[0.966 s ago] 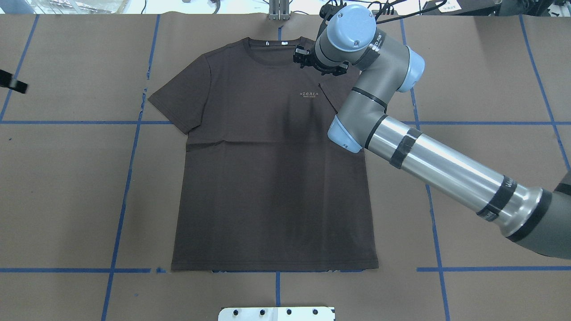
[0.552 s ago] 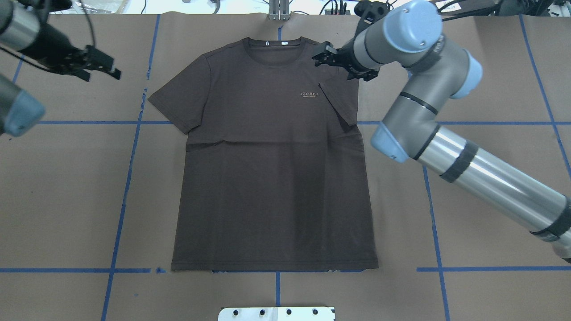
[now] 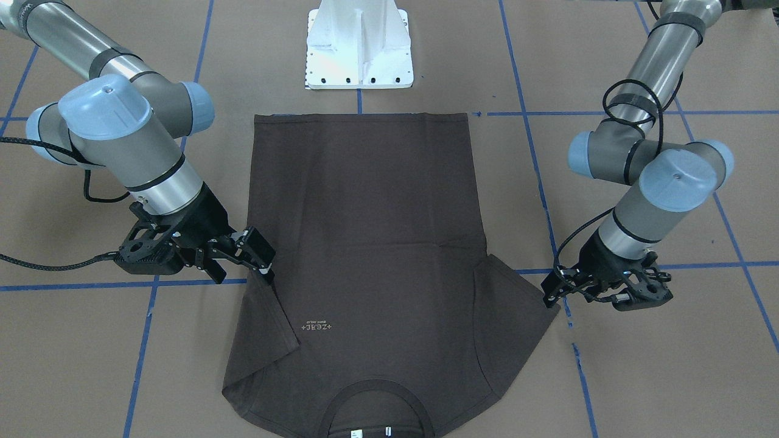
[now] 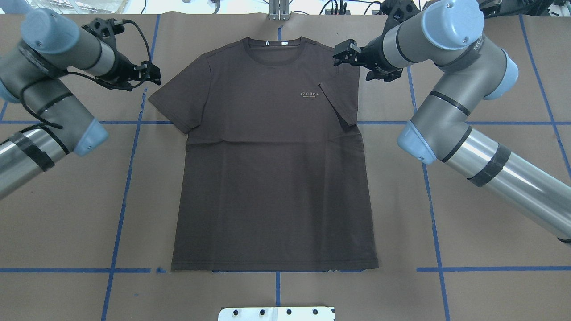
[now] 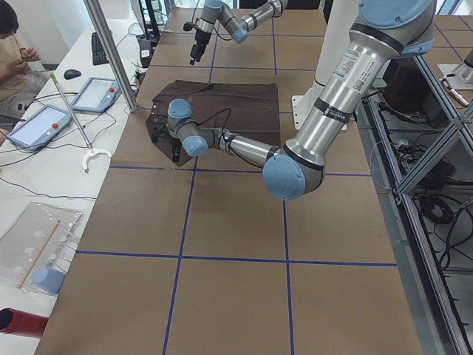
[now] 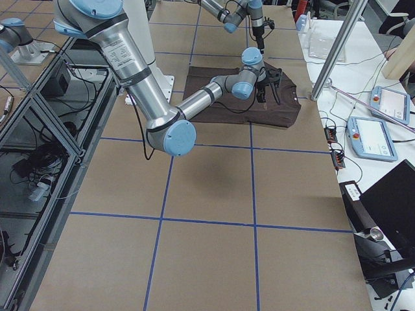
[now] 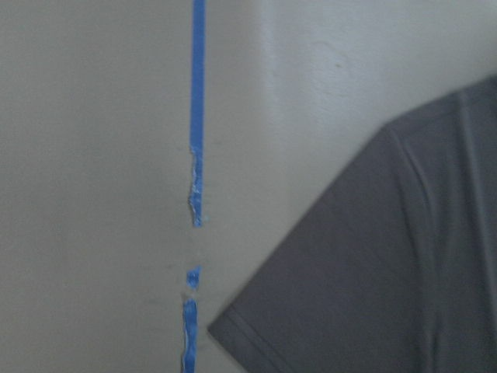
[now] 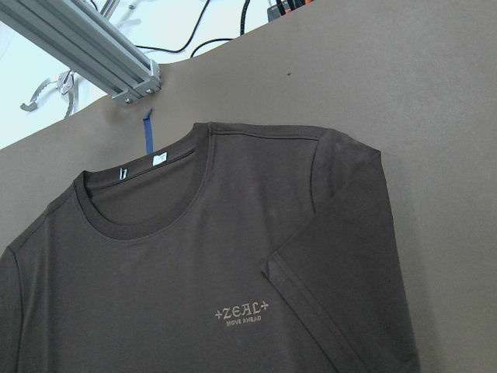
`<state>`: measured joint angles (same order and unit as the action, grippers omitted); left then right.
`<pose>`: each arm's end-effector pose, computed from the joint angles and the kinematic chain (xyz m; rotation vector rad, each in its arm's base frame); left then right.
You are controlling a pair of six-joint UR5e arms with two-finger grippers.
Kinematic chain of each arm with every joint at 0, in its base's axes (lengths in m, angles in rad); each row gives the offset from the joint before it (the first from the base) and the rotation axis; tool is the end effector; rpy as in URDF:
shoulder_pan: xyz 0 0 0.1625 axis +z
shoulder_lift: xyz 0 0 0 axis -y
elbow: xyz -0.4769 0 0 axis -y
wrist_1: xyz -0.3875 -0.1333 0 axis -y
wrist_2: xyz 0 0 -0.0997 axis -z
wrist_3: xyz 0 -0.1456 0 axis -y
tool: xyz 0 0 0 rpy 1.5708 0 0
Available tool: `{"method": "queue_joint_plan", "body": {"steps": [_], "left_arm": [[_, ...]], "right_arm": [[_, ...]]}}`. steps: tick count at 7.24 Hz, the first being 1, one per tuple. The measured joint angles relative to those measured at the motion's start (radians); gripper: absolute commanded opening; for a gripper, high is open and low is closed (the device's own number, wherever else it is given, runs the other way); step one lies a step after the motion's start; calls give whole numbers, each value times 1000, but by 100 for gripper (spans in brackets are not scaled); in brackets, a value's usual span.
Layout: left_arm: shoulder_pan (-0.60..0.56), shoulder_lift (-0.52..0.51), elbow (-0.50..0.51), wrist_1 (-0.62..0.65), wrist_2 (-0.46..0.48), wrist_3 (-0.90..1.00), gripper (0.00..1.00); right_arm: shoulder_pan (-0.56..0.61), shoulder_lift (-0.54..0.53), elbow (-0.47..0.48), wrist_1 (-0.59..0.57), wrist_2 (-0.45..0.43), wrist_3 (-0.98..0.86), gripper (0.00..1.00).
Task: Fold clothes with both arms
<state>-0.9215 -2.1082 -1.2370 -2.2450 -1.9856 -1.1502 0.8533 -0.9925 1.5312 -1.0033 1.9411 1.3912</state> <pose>0.4181 -0.6742 0.5022 0.2347 0.9203 -0.2809 -0.4385 -0.6251 0.3347 0.2527 -1.1203 0.3941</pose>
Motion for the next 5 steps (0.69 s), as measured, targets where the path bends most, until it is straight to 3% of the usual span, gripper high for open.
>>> {"method": "queue_joint_plan", "body": {"steps": [3,4,5], "left_arm": [[35,-19,52,-8,61,-31,77],[43,-23,61,-9,66,-32,59],[49,-26,67,-8,67,-32,51]], "right_arm": [[-1,-19,19,0,-1,-2,100],[-1,-19,15,-1,-2,-6,100],[-1,-19,12,-2,-2,-7,100]]}}
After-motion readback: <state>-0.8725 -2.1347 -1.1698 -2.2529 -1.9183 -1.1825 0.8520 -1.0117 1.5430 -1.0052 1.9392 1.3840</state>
